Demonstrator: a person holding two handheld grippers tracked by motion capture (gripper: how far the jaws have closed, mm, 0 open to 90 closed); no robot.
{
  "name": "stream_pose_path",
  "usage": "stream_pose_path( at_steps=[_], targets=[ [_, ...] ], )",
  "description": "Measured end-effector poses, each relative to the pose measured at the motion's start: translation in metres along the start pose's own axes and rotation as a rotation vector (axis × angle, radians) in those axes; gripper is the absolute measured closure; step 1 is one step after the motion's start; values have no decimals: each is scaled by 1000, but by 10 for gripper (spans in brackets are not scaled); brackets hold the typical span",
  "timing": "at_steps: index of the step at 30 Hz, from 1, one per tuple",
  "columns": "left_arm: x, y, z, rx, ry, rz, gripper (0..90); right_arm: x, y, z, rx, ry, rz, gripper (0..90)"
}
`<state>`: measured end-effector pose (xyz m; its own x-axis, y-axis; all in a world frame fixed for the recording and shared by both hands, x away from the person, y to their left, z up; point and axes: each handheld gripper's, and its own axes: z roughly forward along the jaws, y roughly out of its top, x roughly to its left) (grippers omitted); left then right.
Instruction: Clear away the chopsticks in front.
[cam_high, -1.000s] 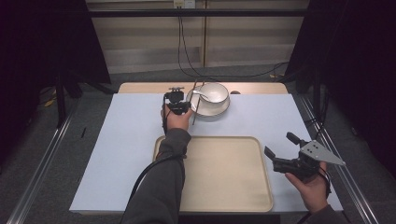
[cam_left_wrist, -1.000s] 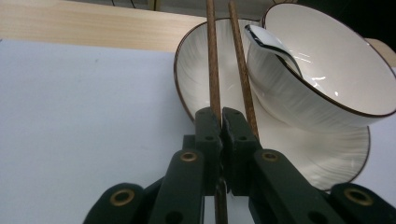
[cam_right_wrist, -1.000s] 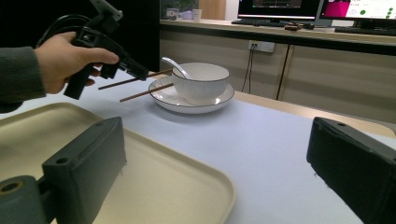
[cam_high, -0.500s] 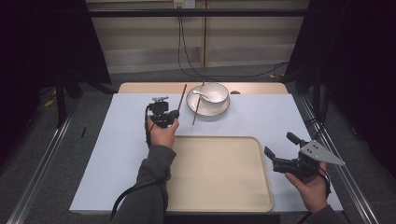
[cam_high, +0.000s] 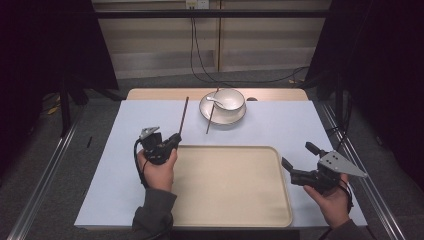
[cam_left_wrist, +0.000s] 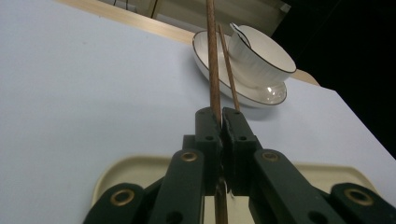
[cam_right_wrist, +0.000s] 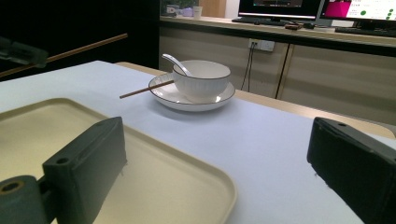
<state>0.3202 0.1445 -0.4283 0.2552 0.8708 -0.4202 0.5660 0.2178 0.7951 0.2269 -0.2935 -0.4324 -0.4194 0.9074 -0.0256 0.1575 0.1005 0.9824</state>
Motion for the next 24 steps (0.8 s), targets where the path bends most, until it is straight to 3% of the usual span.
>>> stream_pose_path(
  at_steps=[4,12,14,16,20,21,24],
  targets=[
    [1,-8,-13,-11,-20,-32,860,0,0,0,3,-1,1,41],
    [1,-37,-51,-70,15,-36,859,0,0,0,2,-1,2,42],
    [0,-44,-58,-63,1,-54,859,1,0,1,5,2,-3,42],
    [-2,-51,-64,-59,9,-38,859,1,0,1,6,-2,-4,42],
    [-2,-60,-73,-51,-7,-52,859,2,0,1,6,4,-8,42],
    [-1,-65,-79,-48,-20,-69,859,2,0,1,6,1,-9,42],
    [2,-72,-86,-41,-7,-66,859,2,0,1,6,1,-8,42]
  ],
)
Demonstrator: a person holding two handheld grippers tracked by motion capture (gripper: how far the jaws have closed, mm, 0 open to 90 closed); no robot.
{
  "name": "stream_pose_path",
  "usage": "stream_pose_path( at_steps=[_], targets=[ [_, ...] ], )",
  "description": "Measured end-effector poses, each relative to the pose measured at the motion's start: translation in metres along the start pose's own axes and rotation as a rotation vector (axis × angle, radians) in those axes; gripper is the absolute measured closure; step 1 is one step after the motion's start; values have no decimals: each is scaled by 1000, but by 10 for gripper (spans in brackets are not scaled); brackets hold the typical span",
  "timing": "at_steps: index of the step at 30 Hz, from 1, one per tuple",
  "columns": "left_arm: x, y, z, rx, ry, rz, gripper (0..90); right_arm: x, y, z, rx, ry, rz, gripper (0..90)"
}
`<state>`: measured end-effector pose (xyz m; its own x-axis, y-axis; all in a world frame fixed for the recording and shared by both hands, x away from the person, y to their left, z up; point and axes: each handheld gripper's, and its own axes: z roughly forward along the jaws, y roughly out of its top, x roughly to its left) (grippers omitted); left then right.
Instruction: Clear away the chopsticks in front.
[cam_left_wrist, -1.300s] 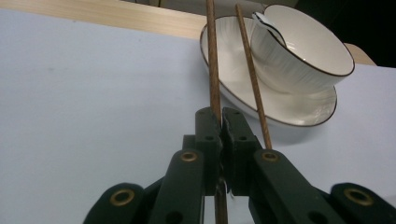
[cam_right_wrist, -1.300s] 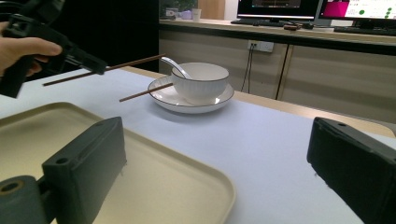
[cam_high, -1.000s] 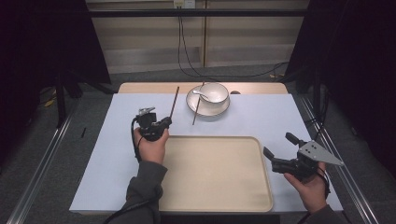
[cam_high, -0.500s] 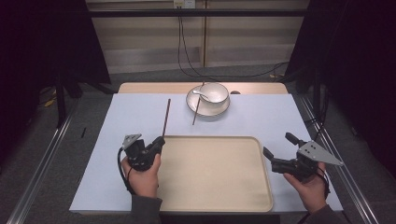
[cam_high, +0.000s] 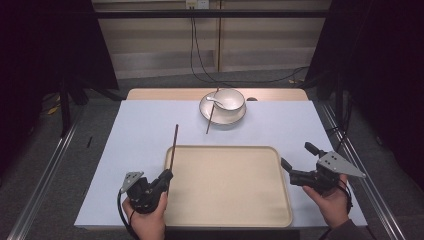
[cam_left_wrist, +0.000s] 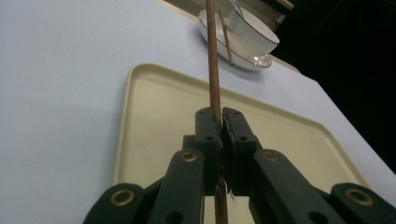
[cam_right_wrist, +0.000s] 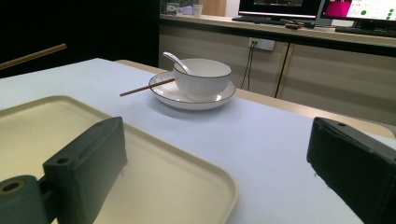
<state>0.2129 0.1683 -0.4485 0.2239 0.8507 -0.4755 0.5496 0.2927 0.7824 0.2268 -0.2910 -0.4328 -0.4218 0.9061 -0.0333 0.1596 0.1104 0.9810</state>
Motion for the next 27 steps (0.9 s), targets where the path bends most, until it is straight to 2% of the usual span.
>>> stream_pose_path(
  at_steps=[3,6,7,8,9,14,17,18,27],
  targets=[
    [2,-7,-3,18,13,11,859,0,0,0,7,-4,1,43],
    [1,-13,-5,24,4,12,858,0,0,0,7,-4,2,43],
    [-1,-17,-6,21,25,36,858,1,0,0,6,-3,3,44],
    [-1,-17,-6,21,25,36,859,1,0,0,6,-2,4,44],
    [-2,-20,-6,31,38,59,859,1,0,0,9,-3,5,44],
    [-3,-25,-5,47,33,52,859,1,0,0,6,1,3,45],
    [-4,-27,-5,47,50,67,858,1,0,0,8,0,3,44],
    [-4,-29,-5,51,41,47,859,1,0,0,7,0,4,44],
    [1,-34,-3,88,53,36,858,1,0,0,7,1,2,45]
  ],
)
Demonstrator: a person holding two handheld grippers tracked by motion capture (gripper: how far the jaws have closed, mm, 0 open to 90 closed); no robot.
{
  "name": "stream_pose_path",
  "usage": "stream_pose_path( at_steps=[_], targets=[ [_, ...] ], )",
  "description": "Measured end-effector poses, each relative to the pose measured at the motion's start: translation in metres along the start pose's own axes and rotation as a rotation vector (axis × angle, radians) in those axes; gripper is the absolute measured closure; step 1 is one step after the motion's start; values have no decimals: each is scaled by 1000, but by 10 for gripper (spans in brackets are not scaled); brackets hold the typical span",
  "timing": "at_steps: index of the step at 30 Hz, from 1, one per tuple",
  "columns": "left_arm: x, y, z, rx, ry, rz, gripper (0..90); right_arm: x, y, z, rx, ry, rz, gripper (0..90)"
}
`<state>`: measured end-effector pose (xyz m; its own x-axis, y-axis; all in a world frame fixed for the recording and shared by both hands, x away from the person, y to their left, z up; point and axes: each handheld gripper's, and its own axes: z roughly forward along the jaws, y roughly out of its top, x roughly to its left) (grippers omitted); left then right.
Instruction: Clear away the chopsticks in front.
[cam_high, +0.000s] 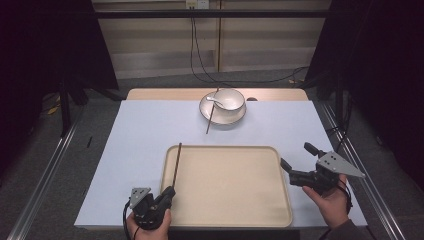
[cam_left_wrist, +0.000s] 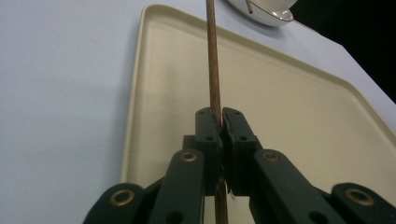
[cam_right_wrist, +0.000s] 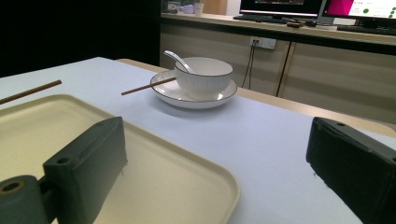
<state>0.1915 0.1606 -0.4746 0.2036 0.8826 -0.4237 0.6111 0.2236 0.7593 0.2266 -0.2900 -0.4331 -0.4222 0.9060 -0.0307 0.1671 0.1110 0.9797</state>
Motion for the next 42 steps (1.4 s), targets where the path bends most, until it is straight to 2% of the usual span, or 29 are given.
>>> stream_pose_path(
  at_steps=[4,12,20,32,36,39,40,42],
  targets=[
    [0,-1,1,1,10,-6,858,0,0,1,2,3,-12,47],
    [0,-2,3,9,-1,-14,857,0,0,0,1,7,-5,48],
    [3,-3,5,15,25,-18,857,0,0,0,2,8,-7,48],
    [2,-4,10,35,31,-2,856,0,0,0,3,7,-6,49],
    [4,-4,13,36,46,3,853,0,0,0,3,8,-5,49],
    [3,-4,13,33,45,3,833,0,0,0,5,-2,1,49],
    [3,-3,13,13,36,0,806,-1,0,0,2,3,-4,49],
    [3,-1,12,6,29,3,793,-1,0,-1,2,1,-2,49]
  ],
)
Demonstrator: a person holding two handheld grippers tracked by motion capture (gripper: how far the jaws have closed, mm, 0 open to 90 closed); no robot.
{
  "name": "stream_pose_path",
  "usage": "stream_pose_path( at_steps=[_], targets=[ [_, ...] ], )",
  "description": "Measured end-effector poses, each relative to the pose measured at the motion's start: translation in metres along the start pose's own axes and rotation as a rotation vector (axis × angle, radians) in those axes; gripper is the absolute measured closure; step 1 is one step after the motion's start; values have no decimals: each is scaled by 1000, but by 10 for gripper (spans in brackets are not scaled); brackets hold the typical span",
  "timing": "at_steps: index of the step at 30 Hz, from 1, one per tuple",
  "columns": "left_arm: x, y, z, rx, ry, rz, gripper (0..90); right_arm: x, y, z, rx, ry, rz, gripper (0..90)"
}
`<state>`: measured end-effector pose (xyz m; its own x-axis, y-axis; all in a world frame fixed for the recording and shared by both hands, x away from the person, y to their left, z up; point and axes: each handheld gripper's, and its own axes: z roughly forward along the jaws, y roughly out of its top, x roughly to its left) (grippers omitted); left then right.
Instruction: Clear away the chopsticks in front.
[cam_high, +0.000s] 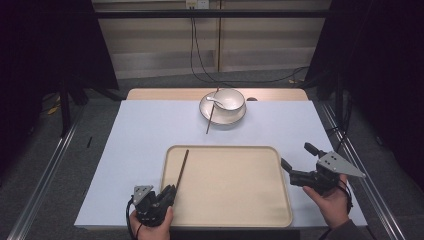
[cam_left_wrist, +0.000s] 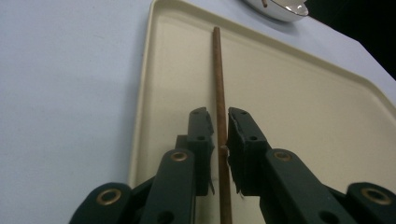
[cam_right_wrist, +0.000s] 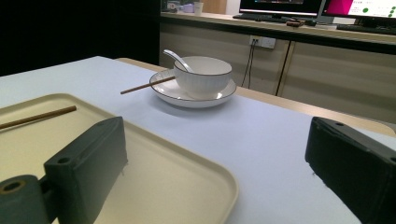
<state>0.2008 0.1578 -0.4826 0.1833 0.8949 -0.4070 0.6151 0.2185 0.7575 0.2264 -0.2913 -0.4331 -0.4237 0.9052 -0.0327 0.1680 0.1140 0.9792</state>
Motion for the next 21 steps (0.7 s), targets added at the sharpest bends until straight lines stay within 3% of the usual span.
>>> stream_pose_path(
  at_steps=[3,5,8,10,12,16,19,21],
  targets=[
    [-1,5,-1,-28,-18,8,736,0,0,0,0,0,0,49],
    [-2,8,-1,-45,-11,18,671,0,0,0,0,1,-1,49],
    [-4,20,2,-74,-36,14,554,0,0,0,2,-1,-2,49],
    [-5,29,4,-97,-44,48,518,0,0,0,1,-2,-2,50],
    [-10,46,11,-130,-87,78,433,0,0,0,0,2,-1,49],
    [-16,64,21,-158,-84,138,291,0,0,0,-1,4,0,49],
    [-24,86,35,-180,-104,192,272,0,0,-1,-7,12,0,49],
    [-26,91,38,-177,-109,200,261,0,1,-1,-11,19,-1,49]
  ],
)
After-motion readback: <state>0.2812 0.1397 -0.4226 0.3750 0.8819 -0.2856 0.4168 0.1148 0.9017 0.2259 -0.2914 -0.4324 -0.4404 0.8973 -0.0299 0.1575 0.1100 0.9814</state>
